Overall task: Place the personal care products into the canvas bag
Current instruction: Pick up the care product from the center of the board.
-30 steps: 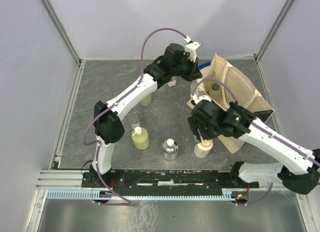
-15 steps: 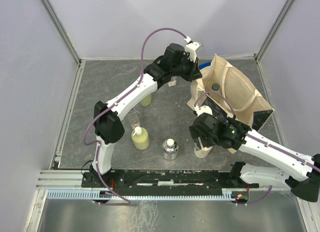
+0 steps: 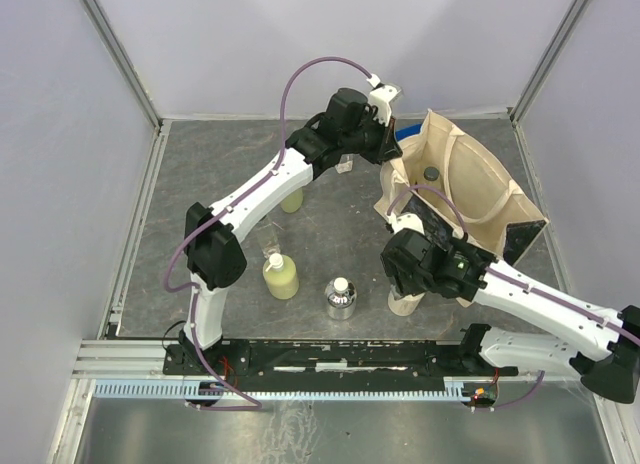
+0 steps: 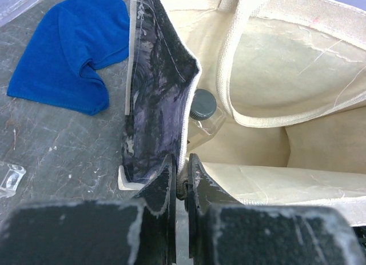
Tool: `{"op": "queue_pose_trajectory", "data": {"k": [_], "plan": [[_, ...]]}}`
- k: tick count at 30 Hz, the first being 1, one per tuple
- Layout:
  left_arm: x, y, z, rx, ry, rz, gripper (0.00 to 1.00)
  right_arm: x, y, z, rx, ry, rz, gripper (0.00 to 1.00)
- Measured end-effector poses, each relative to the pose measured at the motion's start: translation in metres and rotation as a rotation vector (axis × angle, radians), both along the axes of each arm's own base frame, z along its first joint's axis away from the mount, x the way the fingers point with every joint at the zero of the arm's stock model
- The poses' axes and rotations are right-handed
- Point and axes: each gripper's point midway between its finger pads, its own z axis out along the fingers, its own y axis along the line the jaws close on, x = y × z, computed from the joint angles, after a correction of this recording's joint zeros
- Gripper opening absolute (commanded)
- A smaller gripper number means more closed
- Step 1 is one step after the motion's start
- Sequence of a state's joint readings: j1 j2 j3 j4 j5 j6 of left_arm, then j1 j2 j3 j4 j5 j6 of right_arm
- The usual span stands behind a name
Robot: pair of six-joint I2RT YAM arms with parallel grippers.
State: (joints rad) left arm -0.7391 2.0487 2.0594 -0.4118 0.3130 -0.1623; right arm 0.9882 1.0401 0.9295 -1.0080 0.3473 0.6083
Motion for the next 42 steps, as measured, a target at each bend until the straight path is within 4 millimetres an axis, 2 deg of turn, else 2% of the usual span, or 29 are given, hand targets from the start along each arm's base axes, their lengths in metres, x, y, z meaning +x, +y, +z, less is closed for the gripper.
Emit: {"op": "queue_pose_trajectory", "data": {"k": [9,22,29,34,42], "plan": [[-0.001,0.002,-0.001,0.003,0.002,0.002,0.03,-0.006,-0.014,0.002,-0.025,0.003,-0.019,0.71],[-0.001,0.003,-0.001,0.005,0.001,0.008,0.03,-0.003,-0.011,0.000,0.005,-0.019,-0.024,0.70],[0.000,0.004,-0.002,0.008,-0.001,0.015,0.03,0.002,-0.001,-0.001,0.020,-0.026,-0.019,0.61],[0.000,0.004,-0.002,0.009,-0.001,0.018,0.03,0.002,-0.001,-0.001,0.020,-0.026,-0.020,0.56],[0.000,0.004,-0.002,0.009,-0.001,0.018,0.03,0.000,-0.004,0.000,0.010,-0.012,-0.026,0.38]]}}
